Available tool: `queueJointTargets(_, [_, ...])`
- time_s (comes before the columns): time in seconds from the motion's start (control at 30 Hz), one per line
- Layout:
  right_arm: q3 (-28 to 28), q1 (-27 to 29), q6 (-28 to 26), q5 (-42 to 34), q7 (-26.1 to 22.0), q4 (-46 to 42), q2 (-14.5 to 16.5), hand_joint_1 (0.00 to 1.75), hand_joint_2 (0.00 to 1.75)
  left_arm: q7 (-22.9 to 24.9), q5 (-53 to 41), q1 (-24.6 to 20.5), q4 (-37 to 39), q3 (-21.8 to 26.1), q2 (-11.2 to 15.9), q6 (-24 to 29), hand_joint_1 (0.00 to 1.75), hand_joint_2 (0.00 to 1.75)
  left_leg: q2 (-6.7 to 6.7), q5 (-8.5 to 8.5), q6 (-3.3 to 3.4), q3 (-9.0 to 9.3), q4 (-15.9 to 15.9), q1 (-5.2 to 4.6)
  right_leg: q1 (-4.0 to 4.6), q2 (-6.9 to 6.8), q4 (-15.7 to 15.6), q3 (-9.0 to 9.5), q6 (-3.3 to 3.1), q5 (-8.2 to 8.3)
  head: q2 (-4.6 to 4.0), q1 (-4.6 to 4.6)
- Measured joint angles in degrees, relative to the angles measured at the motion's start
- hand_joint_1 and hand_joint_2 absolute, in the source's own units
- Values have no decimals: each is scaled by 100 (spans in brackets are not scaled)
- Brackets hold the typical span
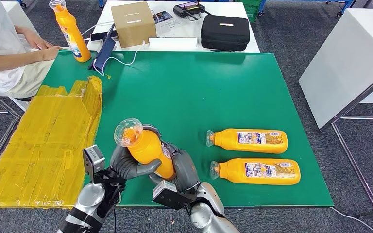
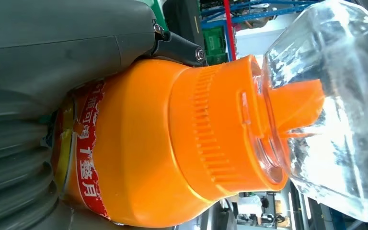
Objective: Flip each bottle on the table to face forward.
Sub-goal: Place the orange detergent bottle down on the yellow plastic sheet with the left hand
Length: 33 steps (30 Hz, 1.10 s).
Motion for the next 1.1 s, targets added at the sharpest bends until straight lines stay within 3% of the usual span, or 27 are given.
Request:
queueJointTargets(0.03, [-8, 10, 26, -88, -28, -29, -1, 17, 175, -17, -41, -1, -4, 3, -4, 97, 175, 175, 0, 0, 0, 0, 0, 0, 0, 0, 0, 0, 0, 0, 0, 0])
queueJointTargets(0.07, [-21, 32, 81, -222, -75, -75, -2, 0, 175, -45, -107, -1, -16, 7, -9, 225, 175, 175, -1, 0, 0, 0, 0, 0, 0, 0, 0, 0, 0, 0, 0, 1])
queueJointTargets(0.1, [-40, 67, 188, -427, -146, -154, -3, 0, 175, -80, -203, -2, -39, 15, -13, 386, 175, 175, -1, 0, 0, -1, 0, 0, 0, 0, 0, 0, 0, 0, 0, 1])
queueJointTargets(0.23, [-176, 262, 856, -1465, -398, -739, -25, 0, 0, -178, -634, -55, -193, 198, -10, 1138, 175, 175, 2, 0, 0, 0, 0, 0, 1, 1, 0, -1, 0, 0, 0, -1])
queueJointTargets(0.33, [-291, 354, 1068, -1704, -415, -1240, -79, 0, 0, -114, -1445, -211, -261, 437, 18, 1931, 175, 175, 1, 1, 0, 0, 0, 1, 1, 0, 0, -2, 0, 0, 0, 1])
queueJointTargets(0.47, [-380, 404, 1102, -1669, -443, -1936, -180, 0, 0, 275, -3369, -793, -19, 723, 109, 3150, 175, 175, -1, 6, 3, 2, 0, 1, 1, 0, 1, 3, 1, 4, 0, 1])
queueJointTargets(0.67, [-447, 406, 1160, -1709, -418, -2451, -281, 0, 0, 397, -3835, -1314, 389, 924, 185, 3367, 175, 175, 2, 7, 4, 6, 1, -1, -1, 0, 1, 7, 2, 7, 0, 1])
queueJointTargets(0.8, [-499, 401, 1380, -2002, -442, -2633, -346, 0, 175, 872, -5095, -1649, 806, 931, 298, 3856, 175, 175, -1, 7, 4, 2, 2, -1, 0, 0, 1, 4, 2, 6, 0, 2])
queueJointTargets(0.97, [-615, 294, 1554, -2205, -328, -2886, -460, 0, 175, 1458, -7387, -2456, 2052, 931, 600, 4647, 175, 175, 6, 9, 2, 7, 1, 1, 1, 1, 6, 5, 2, 8, 0, 0])
queueJointTargets(1.1, [-699, 210, 1541, -2417, -290, -3073, -535, 0, 175, 1758, -8537, -2828, 3047, 866, 754, 5058, 175, 175, 7, 10, 2, 10, 2, 0, 0, 1, 10, 8, 2, 8, 0, 1])
